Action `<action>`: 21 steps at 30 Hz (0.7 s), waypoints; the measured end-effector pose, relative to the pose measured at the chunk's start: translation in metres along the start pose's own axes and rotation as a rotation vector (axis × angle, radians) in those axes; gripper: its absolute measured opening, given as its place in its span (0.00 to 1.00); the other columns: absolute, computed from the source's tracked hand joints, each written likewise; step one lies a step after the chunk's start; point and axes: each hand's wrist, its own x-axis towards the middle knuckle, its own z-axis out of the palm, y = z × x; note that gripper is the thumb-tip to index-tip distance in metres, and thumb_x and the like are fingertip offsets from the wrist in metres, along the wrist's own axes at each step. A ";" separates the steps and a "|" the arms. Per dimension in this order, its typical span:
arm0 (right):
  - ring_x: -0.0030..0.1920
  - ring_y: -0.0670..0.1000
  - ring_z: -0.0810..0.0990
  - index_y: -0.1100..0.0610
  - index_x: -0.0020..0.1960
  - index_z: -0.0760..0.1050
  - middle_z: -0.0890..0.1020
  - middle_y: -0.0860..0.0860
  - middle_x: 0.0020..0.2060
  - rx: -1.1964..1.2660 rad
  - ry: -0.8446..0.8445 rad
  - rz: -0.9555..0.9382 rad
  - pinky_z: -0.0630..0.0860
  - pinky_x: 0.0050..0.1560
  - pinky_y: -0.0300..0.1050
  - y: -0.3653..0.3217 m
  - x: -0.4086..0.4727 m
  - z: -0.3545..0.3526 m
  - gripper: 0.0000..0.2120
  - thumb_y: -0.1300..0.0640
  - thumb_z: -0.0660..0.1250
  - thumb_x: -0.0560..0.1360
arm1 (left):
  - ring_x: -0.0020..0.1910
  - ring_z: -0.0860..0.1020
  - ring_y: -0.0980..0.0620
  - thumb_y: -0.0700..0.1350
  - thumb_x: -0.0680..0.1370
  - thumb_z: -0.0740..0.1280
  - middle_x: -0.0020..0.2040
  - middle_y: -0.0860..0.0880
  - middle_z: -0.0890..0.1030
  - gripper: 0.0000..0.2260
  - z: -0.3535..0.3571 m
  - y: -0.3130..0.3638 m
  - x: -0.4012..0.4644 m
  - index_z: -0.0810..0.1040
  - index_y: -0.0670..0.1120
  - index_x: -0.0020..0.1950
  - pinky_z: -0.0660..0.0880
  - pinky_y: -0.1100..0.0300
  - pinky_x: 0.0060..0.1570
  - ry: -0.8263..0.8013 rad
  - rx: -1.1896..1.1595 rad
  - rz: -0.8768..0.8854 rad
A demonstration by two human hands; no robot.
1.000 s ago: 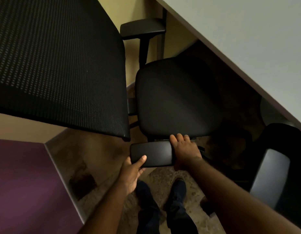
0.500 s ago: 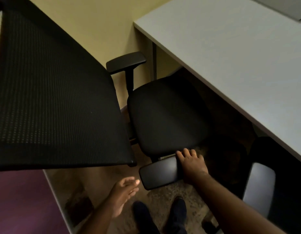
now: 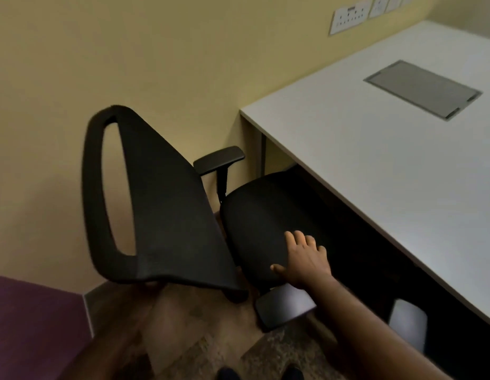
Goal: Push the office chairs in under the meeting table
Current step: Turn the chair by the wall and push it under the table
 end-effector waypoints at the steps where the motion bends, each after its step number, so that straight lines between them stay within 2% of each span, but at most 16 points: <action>1: 0.72 0.59 0.61 0.52 0.77 0.53 0.61 0.53 0.74 0.004 0.032 -0.012 0.66 0.66 0.60 -0.007 -0.002 -0.013 0.44 0.33 0.66 0.71 | 0.40 0.82 0.65 0.39 0.84 0.54 0.39 0.63 0.84 0.14 -0.008 0.017 0.000 0.77 0.51 0.55 0.80 0.66 0.39 0.003 -0.012 0.042; 2: 0.72 0.58 0.62 0.52 0.76 0.53 0.62 0.53 0.74 0.009 0.063 -0.025 0.66 0.65 0.59 -0.014 -0.004 -0.027 0.43 0.33 0.66 0.71 | 0.43 0.82 0.64 0.39 0.85 0.53 0.41 0.63 0.84 0.17 -0.019 0.035 0.001 0.80 0.53 0.55 0.80 0.67 0.41 0.009 -0.004 0.092; 4: 0.72 0.58 0.62 0.52 0.76 0.53 0.62 0.52 0.74 0.017 0.120 -0.051 0.66 0.65 0.59 -0.031 -0.007 -0.055 0.42 0.34 0.65 0.71 | 0.51 0.81 0.58 0.39 0.85 0.54 0.47 0.61 0.84 0.20 -0.038 0.074 0.003 0.82 0.58 0.53 0.79 0.60 0.53 0.002 0.065 0.223; 6: 0.72 0.58 0.62 0.52 0.76 0.53 0.61 0.52 0.74 0.033 0.173 -0.083 0.65 0.66 0.59 -0.049 -0.009 -0.082 0.42 0.34 0.65 0.72 | 0.61 0.78 0.46 0.35 0.82 0.60 0.62 0.49 0.80 0.17 -0.057 0.103 0.010 0.76 0.52 0.65 0.76 0.49 0.60 0.051 0.227 0.358; 8: 0.73 0.58 0.61 0.53 0.77 0.52 0.59 0.52 0.75 0.048 0.220 -0.112 0.64 0.67 0.60 -0.066 -0.010 -0.110 0.42 0.34 0.65 0.73 | 0.66 0.72 0.40 0.32 0.78 0.66 0.72 0.43 0.70 0.26 -0.073 0.126 0.021 0.66 0.45 0.74 0.73 0.43 0.62 0.149 0.431 0.440; 12: 0.73 0.58 0.60 0.54 0.77 0.53 0.60 0.52 0.75 0.093 0.330 -0.182 0.64 0.68 0.59 -0.105 -0.014 -0.155 0.42 0.33 0.63 0.73 | 0.67 0.71 0.45 0.37 0.76 0.72 0.74 0.48 0.67 0.31 -0.094 0.168 0.031 0.64 0.50 0.76 0.71 0.51 0.61 0.173 0.541 0.554; 15: 0.73 0.57 0.60 0.54 0.76 0.53 0.60 0.52 0.75 0.114 0.402 -0.226 0.64 0.68 0.60 -0.134 -0.017 -0.178 0.41 0.32 0.62 0.73 | 0.67 0.71 0.47 0.39 0.75 0.73 0.74 0.48 0.68 0.32 -0.104 0.199 0.039 0.65 0.55 0.74 0.69 0.53 0.62 0.173 0.623 0.660; 18: 0.73 0.57 0.60 0.55 0.76 0.52 0.60 0.53 0.75 0.133 0.450 -0.275 0.63 0.69 0.59 -0.165 -0.023 -0.194 0.42 0.32 0.60 0.74 | 0.70 0.69 0.47 0.39 0.74 0.74 0.74 0.48 0.67 0.32 -0.110 0.229 0.044 0.65 0.55 0.74 0.66 0.55 0.65 0.136 0.731 0.779; 21: 0.72 0.58 0.61 0.56 0.76 0.53 0.61 0.54 0.74 0.184 0.480 -0.320 0.63 0.68 0.57 -0.192 -0.030 -0.202 0.41 0.32 0.59 0.74 | 0.72 0.66 0.48 0.40 0.74 0.74 0.75 0.50 0.66 0.34 -0.110 0.256 0.045 0.64 0.55 0.75 0.65 0.54 0.69 0.104 0.933 0.877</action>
